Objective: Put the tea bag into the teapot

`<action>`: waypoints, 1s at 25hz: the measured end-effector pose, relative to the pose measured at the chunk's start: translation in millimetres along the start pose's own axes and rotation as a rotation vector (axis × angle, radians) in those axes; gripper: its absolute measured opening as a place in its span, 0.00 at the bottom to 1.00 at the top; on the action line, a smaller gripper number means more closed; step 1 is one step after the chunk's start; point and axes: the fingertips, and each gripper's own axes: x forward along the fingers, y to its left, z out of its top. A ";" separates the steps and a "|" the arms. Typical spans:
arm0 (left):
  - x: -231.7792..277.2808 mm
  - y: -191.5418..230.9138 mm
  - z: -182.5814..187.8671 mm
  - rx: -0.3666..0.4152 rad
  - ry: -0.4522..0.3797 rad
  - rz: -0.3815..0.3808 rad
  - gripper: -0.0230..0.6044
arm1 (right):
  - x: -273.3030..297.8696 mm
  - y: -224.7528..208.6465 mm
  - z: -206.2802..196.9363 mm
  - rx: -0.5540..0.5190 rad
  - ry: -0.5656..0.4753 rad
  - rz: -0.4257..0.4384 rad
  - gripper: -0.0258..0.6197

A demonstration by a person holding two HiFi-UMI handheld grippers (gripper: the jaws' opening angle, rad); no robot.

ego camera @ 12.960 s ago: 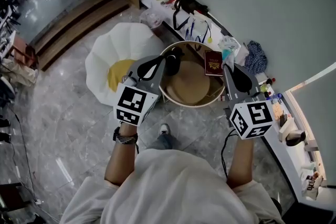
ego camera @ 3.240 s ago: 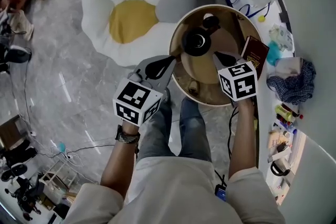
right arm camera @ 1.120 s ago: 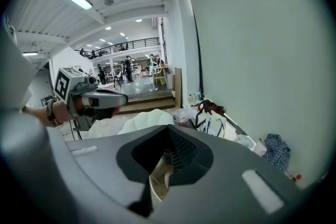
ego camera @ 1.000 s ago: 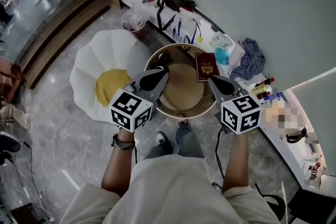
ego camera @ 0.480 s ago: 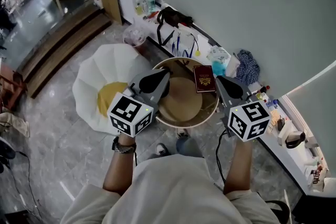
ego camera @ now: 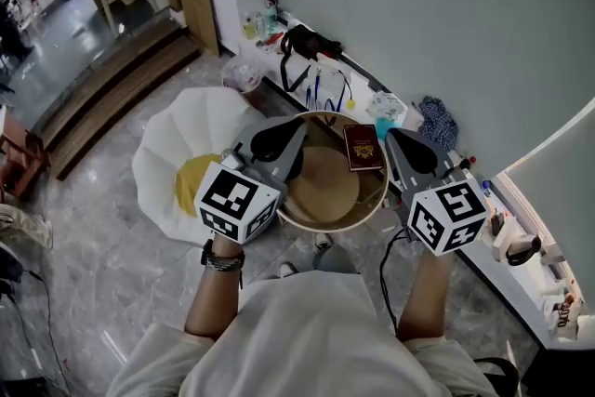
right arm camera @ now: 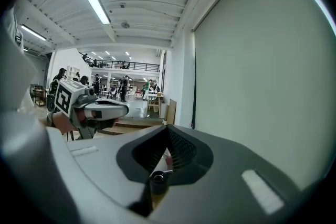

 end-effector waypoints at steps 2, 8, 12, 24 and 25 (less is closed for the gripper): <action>-2.3 -0.3 3.9 0.009 -0.005 0.004 0.05 | -1.5 1.5 4.1 -0.007 -0.009 -0.007 0.05; -6.8 -1.8 4.9 0.033 0.001 -0.002 0.05 | -4.7 4.9 9.7 -0.017 -0.028 -0.039 0.05; -6.8 -2.9 6.4 0.040 0.001 -0.007 0.05 | -6.2 5.6 11.7 -0.017 -0.036 -0.040 0.05; -11.9 3.0 7.7 0.058 -0.001 -0.004 0.05 | -0.8 11.1 16.9 -0.034 -0.040 -0.035 0.05; -12.5 3.9 7.8 0.058 -0.003 -0.004 0.05 | 0.0 11.7 17.1 -0.036 -0.040 -0.035 0.05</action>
